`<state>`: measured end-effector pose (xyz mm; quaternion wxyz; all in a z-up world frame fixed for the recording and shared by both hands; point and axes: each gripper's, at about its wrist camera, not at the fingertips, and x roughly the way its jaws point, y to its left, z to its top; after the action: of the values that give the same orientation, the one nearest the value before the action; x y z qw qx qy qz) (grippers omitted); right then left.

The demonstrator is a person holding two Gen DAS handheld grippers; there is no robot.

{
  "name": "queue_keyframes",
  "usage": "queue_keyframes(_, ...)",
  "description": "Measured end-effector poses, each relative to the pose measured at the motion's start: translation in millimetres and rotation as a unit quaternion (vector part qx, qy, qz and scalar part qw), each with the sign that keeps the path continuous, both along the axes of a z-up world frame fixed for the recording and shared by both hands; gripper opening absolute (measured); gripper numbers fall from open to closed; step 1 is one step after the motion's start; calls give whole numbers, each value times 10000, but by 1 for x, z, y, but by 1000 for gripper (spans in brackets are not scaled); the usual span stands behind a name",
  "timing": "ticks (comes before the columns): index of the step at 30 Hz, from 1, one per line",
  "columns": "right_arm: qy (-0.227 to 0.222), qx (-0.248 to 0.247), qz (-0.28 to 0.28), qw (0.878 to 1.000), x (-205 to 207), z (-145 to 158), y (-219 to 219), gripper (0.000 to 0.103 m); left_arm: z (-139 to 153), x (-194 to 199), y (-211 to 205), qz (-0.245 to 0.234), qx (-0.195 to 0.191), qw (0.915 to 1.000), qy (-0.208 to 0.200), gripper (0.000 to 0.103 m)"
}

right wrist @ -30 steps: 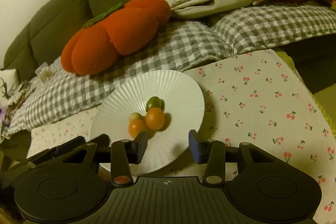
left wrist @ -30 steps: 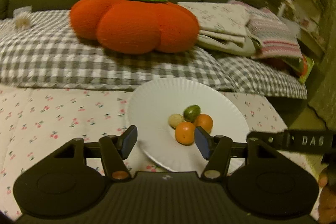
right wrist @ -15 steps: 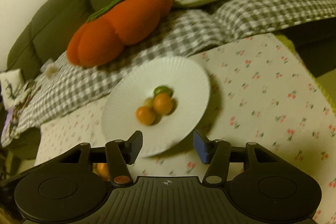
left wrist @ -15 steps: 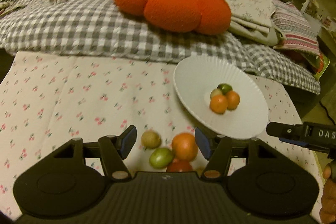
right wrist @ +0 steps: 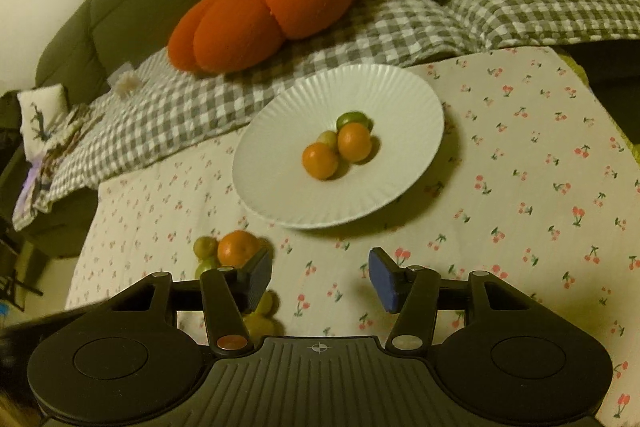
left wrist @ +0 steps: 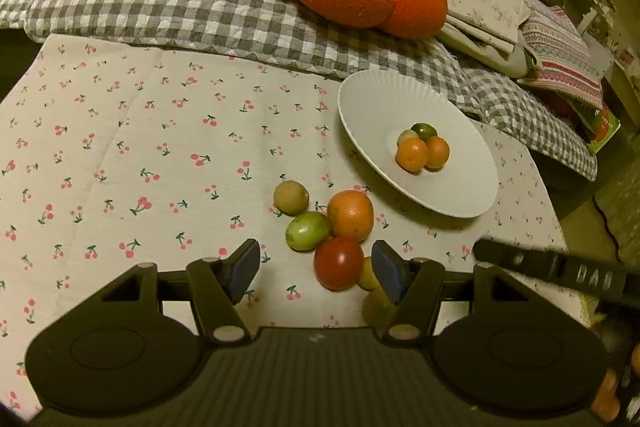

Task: Organize fruits
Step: 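Move both tools back to the remaining fruits, then grasp the red tomato with the left tool while the right tool grasps a dark green plum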

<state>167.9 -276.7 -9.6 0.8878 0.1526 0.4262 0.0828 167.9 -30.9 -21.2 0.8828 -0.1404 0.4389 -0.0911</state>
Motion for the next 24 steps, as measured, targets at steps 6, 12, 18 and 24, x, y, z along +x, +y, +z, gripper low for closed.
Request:
queue_keyframes(6, 170, -226, 351, 9990, -8, -8, 17, 53, -12, 6, -3, 28, -311, 9994, 132, 60)
queue_keyframes(12, 267, -358, 603, 9972, -12, -17, 31, 53, -21, 9, -7, 170, -395, 9990, 105, 59)
queue_keyframes(18, 306, -464, 772, 9955, -13, -20, 37, 53, -25, 8, -18, 148, -311, 9994, 25, 59)
queue_keyframes(24, 302, -611, 951, 9931, -16, -24, 47, 54, -32, 11, -21, 205, -343, 9992, 25, 48)
